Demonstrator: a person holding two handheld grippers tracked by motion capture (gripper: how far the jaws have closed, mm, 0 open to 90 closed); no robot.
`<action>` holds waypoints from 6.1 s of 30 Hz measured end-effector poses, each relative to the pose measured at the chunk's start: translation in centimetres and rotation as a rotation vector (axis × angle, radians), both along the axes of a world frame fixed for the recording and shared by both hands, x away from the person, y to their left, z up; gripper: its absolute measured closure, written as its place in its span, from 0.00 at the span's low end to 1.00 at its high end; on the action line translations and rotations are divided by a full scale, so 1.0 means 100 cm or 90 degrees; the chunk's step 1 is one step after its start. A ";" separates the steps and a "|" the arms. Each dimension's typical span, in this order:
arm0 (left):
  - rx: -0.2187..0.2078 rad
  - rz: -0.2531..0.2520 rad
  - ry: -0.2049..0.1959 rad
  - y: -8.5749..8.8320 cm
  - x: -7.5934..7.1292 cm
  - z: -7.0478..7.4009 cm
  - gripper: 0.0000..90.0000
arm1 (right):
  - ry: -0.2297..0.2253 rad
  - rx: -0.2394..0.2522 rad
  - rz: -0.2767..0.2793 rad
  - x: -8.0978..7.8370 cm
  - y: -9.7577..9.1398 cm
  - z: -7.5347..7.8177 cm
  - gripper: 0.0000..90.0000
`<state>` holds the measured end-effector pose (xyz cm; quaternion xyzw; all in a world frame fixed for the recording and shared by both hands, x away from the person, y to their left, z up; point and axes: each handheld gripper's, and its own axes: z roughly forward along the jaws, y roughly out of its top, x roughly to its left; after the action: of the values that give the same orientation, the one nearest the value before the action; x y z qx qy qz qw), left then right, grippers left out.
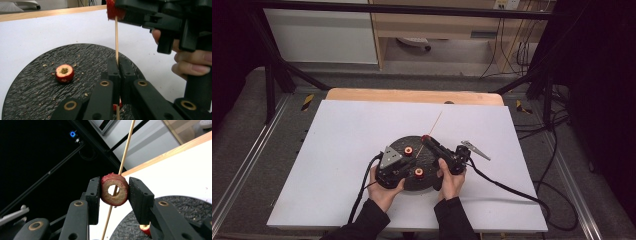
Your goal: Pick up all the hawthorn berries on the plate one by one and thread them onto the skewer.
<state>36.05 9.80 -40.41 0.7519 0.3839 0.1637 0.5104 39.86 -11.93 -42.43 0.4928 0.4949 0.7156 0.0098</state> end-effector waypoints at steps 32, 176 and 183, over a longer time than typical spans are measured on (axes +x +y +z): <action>0.048 -0.032 0.014 0.044 -0.009 -0.010 0.98 | 0.016 -0.241 0.060 0.007 -0.024 0.014 0.07; 0.086 -0.028 0.056 0.134 -0.044 -0.031 0.98 | 0.115 -0.430 0.237 0.024 -0.003 0.044 0.68; 0.081 -0.026 0.053 0.132 -0.044 -0.031 0.98 | 0.104 -0.350 0.191 0.018 -0.013 0.030 0.68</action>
<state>31.61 23.01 -43.47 0.7966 0.3783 0.1462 0.4482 41.68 -13.23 -39.41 0.4490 0.7357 0.5070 -0.0029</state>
